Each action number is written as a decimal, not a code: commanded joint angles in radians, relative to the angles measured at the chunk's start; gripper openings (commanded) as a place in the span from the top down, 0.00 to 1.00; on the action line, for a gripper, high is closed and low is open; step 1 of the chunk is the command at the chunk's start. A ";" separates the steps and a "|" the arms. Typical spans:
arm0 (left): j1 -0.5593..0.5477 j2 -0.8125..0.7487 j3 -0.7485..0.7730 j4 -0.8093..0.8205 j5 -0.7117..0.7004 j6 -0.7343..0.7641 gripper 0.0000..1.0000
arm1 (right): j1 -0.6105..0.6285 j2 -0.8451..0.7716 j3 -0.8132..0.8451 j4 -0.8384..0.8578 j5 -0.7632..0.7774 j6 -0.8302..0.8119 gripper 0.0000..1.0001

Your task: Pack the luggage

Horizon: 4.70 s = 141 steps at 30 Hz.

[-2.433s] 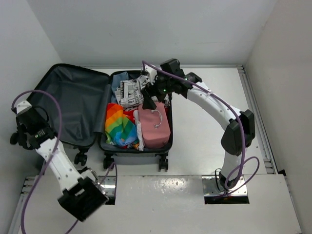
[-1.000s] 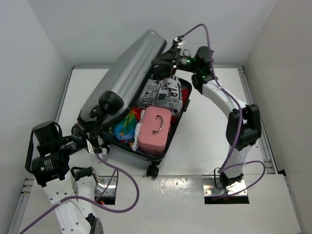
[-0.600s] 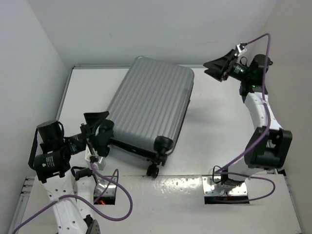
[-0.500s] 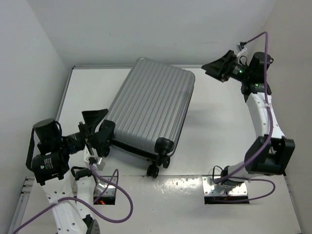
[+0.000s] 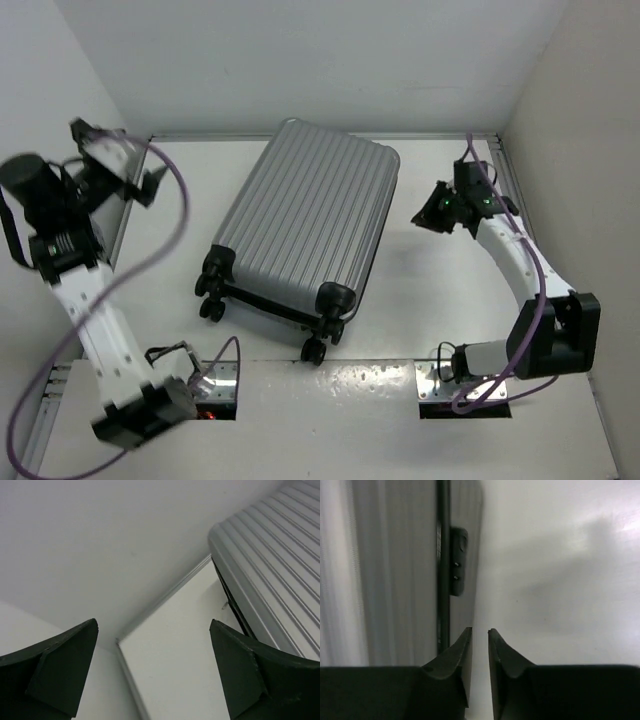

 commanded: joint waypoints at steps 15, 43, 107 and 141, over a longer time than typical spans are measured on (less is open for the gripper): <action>-0.328 0.447 -0.119 0.071 -0.706 -0.571 0.00 | 0.364 0.347 0.134 0.000 0.053 0.312 0.89; -0.520 0.362 -0.280 -0.180 -0.360 -0.096 0.07 | 0.128 0.602 0.463 0.253 -0.332 0.075 0.48; -0.159 0.927 -0.018 -0.826 0.072 1.288 0.48 | 0.147 0.609 0.391 0.118 -0.557 -0.185 0.34; -0.106 0.388 -0.357 -0.826 -0.114 1.389 1.00 | 0.050 0.389 0.382 0.046 -0.663 -0.202 0.42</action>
